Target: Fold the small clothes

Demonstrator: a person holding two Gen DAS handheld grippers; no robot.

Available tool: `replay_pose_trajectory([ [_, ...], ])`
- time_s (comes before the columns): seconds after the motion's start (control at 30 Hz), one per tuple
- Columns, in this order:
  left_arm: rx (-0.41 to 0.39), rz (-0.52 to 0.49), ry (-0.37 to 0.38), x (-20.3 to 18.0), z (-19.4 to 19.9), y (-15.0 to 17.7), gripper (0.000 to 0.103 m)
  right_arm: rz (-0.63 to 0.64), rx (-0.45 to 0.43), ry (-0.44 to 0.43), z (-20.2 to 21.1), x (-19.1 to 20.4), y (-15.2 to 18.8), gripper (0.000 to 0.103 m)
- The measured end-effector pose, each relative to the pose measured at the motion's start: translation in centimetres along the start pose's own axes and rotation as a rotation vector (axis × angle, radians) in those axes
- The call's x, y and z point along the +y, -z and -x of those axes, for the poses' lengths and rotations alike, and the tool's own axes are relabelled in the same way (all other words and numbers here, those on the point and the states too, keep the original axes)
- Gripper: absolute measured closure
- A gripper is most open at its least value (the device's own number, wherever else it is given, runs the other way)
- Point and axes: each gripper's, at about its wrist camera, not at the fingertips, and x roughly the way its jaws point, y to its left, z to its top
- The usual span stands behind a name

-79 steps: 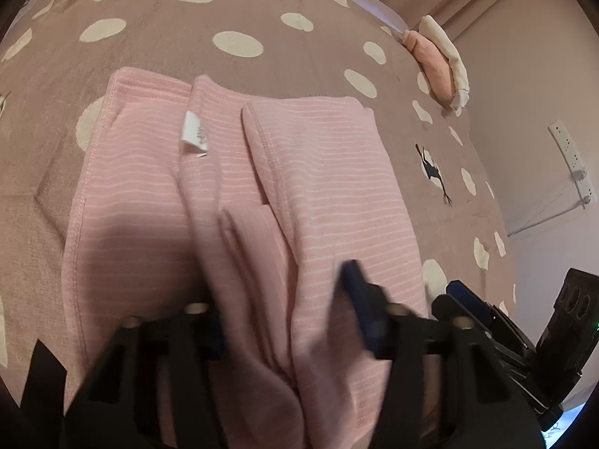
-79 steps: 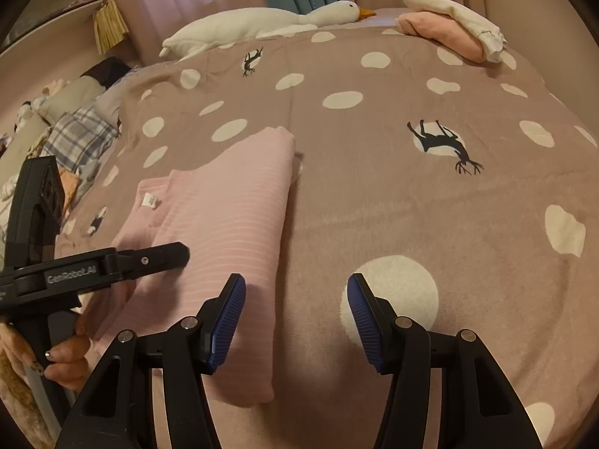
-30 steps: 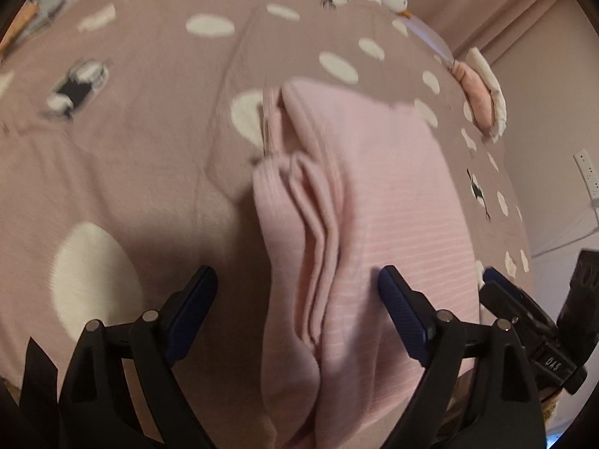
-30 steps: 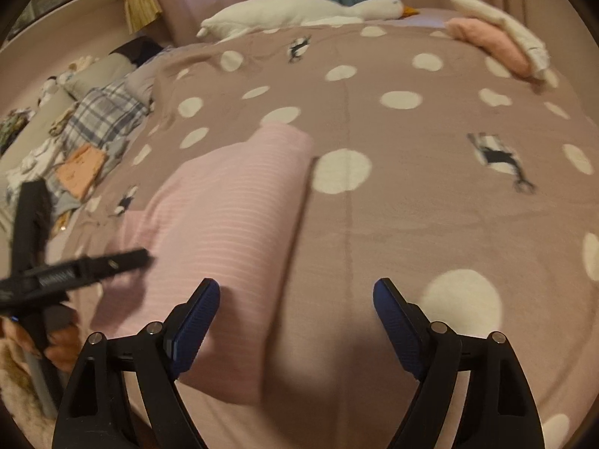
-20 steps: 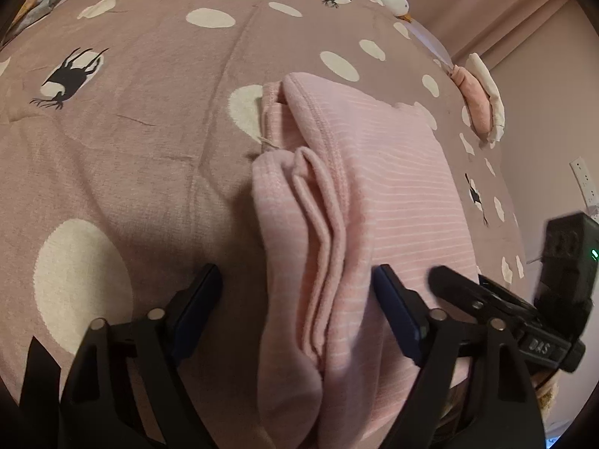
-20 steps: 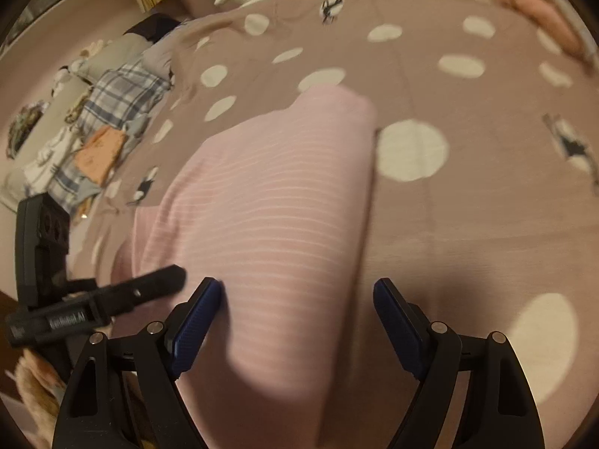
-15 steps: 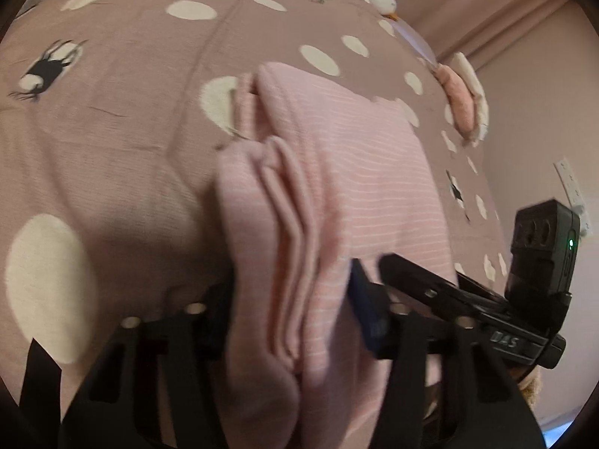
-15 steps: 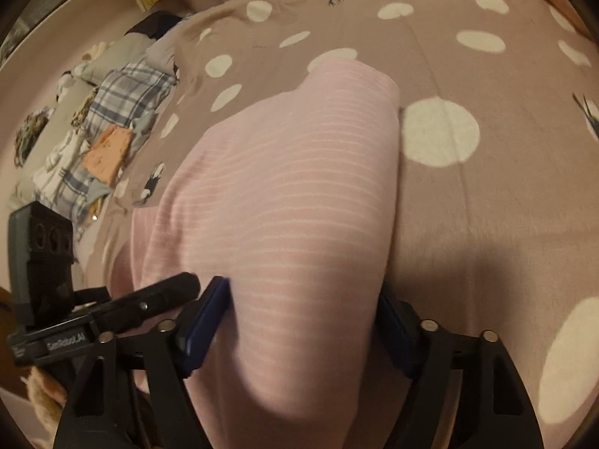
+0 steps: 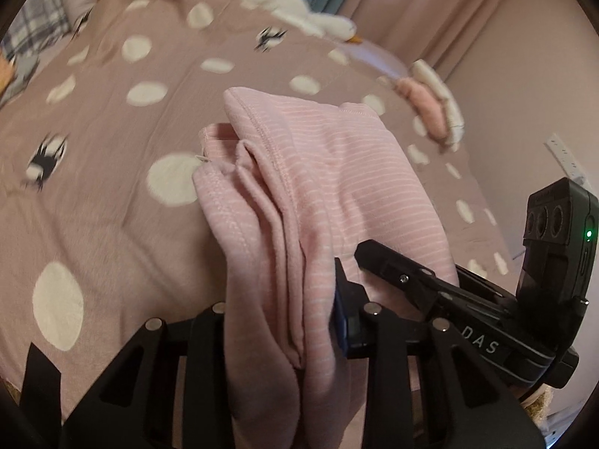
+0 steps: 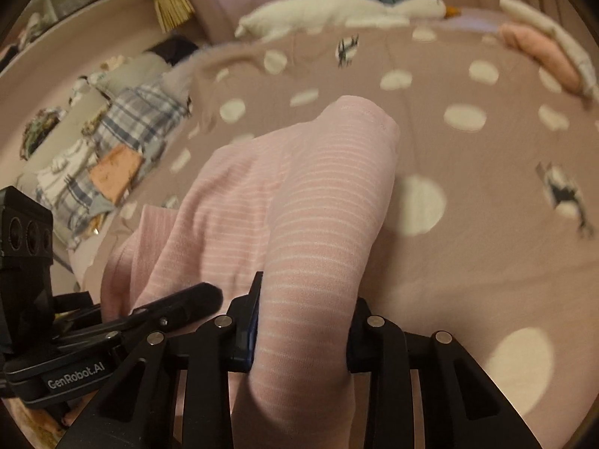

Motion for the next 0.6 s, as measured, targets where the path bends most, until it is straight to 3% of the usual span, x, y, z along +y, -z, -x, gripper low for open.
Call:
replay_pose_trajectory([
  [0.23, -0.045, -0.055, 0.031, -4.3, -0.5, -1.1, 0.072, 0.006, -0.09, 0.026, 3.2, -2.6, -1.0, 0.069],
  [0.6, -0.014, -0.084, 0.01, -6.3, -4.3, -1.1, 0.072, -0.052, -0.062, 0.054, 2.3, -6.1, -0.6, 0.069],
])
